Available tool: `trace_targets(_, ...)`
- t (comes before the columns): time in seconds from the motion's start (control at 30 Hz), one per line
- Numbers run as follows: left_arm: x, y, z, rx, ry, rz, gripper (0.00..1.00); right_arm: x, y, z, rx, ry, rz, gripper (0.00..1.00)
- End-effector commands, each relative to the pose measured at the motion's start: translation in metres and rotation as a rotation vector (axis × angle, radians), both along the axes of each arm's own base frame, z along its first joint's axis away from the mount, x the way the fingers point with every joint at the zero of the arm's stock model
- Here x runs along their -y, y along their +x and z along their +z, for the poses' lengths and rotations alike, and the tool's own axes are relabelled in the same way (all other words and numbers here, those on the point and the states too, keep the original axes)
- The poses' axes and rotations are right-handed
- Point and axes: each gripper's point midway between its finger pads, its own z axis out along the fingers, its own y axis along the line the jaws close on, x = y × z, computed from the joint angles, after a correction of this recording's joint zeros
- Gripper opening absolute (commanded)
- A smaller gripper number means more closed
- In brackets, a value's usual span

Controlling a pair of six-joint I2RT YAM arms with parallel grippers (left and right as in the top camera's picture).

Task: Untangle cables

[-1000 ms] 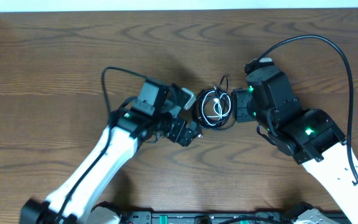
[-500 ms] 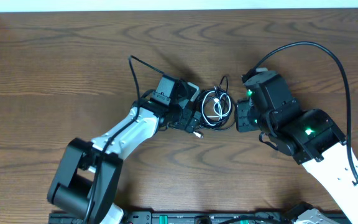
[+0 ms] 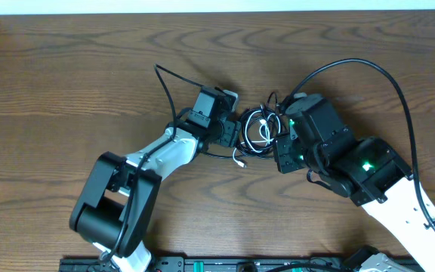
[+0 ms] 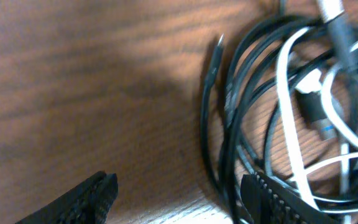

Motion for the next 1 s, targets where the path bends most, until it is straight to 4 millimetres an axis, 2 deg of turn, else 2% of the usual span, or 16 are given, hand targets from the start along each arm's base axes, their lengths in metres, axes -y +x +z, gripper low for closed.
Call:
trace_targets(0.0, -0.003, -0.008, -0.02, -0.066, 0.009, 0.022, 0.69, -0.003, -0.003, 0.003, 0.021, -0.012, 0.027, 0.28)
trace_targets(0.1, 0.006, -0.015, -0.023, -0.101, -0.031, -0.011, 0.68, -0.003, -0.002, 0.003, 0.023, -0.014, 0.025, 0.28)
trace_targets(0.27, 0.011, -0.02, -0.026, -0.111, -0.032, -0.028, 0.57, -0.003, -0.003, 0.003, 0.022, -0.013, 0.022, 0.28)
trace_targets(0.37, 0.018, -0.024, -0.026, -0.111, -0.031, -0.047, 0.6, -0.003, -0.003, 0.003, 0.022, -0.013, 0.022, 0.28)
trace_targets(0.47, 0.03, -0.033, -0.025, -0.12, -0.046, -0.087, 0.7, -0.003, -0.003, 0.003, 0.021, -0.013, 0.022, 0.29)
trace_targets(0.63, 0.053, -0.05, -0.024, -0.124, -0.055, -0.157, 0.71, -0.003, -0.003, 0.003, 0.021, -0.013, 0.022, 0.29)
trace_targets(0.67, 0.056, -0.052, -0.023, -0.122, -0.056, -0.168, 0.68, -0.003, -0.003, 0.003, 0.021, -0.012, 0.022, 0.29)
trace_targets(0.7, 0.061, -0.055, -0.023, -0.115, -0.056, -0.185, 0.55, -0.003, -0.003, 0.003, 0.016, -0.008, 0.011, 0.29)
trace_targets(0.73, 0.063, -0.055, -0.023, -0.11, -0.054, -0.195, 0.47, -0.002, -0.003, 0.003, 0.013, -0.007, 0.007, 0.29)
trace_targets(0.83, 0.06, -0.054, -0.024, -0.095, -0.03, -0.208, 0.14, -0.002, -0.004, 0.002, 0.007, -0.011, 0.007, 0.29)
trace_targets(0.9, 0.055, -0.052, -0.026, -0.087, -0.001, -0.193, 0.08, -0.001, -0.005, 0.001, 0.003, -0.015, 0.007, 0.29)
trace_targets(0.97, 0.049, -0.05, -0.028, -0.081, 0.03, -0.176, 0.07, 0.0, -0.006, 0.0, 0.0, -0.018, 0.007, 0.27)
